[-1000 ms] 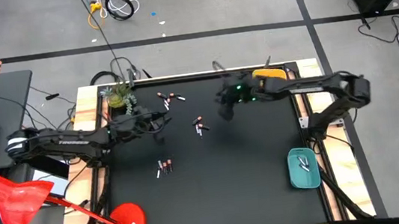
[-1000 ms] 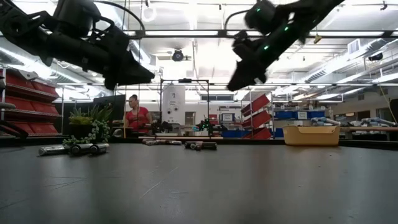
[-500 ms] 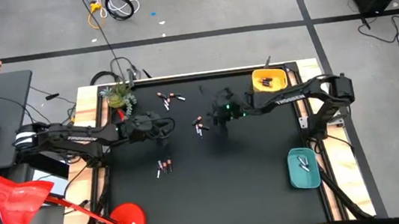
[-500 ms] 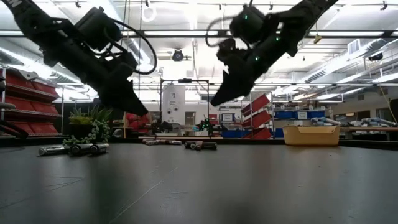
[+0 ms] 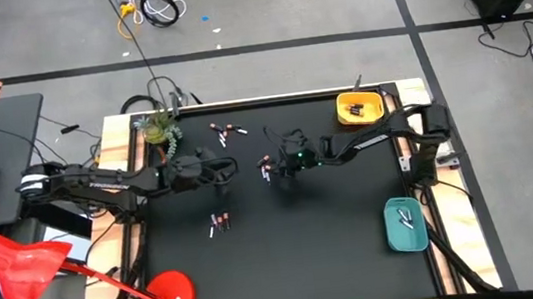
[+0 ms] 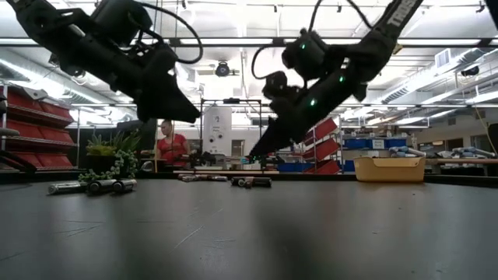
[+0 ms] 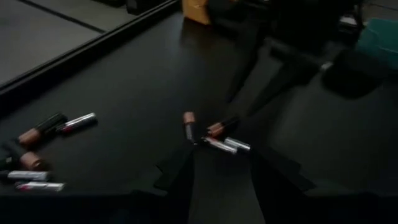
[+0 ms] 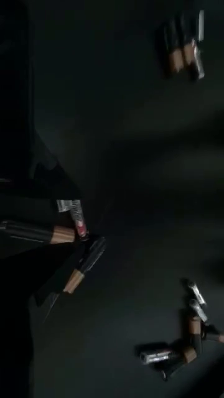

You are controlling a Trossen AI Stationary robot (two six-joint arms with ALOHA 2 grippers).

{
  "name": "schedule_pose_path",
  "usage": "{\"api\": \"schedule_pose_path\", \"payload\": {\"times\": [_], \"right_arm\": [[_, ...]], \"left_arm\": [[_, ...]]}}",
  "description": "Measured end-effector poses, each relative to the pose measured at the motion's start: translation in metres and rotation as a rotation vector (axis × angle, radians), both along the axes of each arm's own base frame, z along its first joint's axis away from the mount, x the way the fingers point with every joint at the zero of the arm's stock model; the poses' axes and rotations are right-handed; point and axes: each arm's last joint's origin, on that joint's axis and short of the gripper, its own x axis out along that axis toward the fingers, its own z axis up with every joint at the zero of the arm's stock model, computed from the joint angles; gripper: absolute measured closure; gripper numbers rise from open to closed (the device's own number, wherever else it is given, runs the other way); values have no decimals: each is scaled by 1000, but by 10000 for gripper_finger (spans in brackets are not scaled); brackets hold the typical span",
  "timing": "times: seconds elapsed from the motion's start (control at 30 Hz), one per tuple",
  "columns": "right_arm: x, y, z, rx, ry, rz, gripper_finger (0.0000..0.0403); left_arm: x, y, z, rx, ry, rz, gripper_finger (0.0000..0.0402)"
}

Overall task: Sort batteries
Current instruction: Put the black battery into the yellow bin

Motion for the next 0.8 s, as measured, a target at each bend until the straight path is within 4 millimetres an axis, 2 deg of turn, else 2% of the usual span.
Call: {"api": "schedule_pose_path", "payload": {"times": [0.23,0.53,0.8], "right_arm": [[5,-3,-27,-44,39,-73,275],[2,-6,-39,-29,111,-124,286],[-2,-5,-41,-2,175,-136,354]], "left_arm": [[1,-8,0,-8,-6,-22,245],[1,-12,1,4,-18,-2,245],[1,-12,1,9,-17,-1,245]]}}
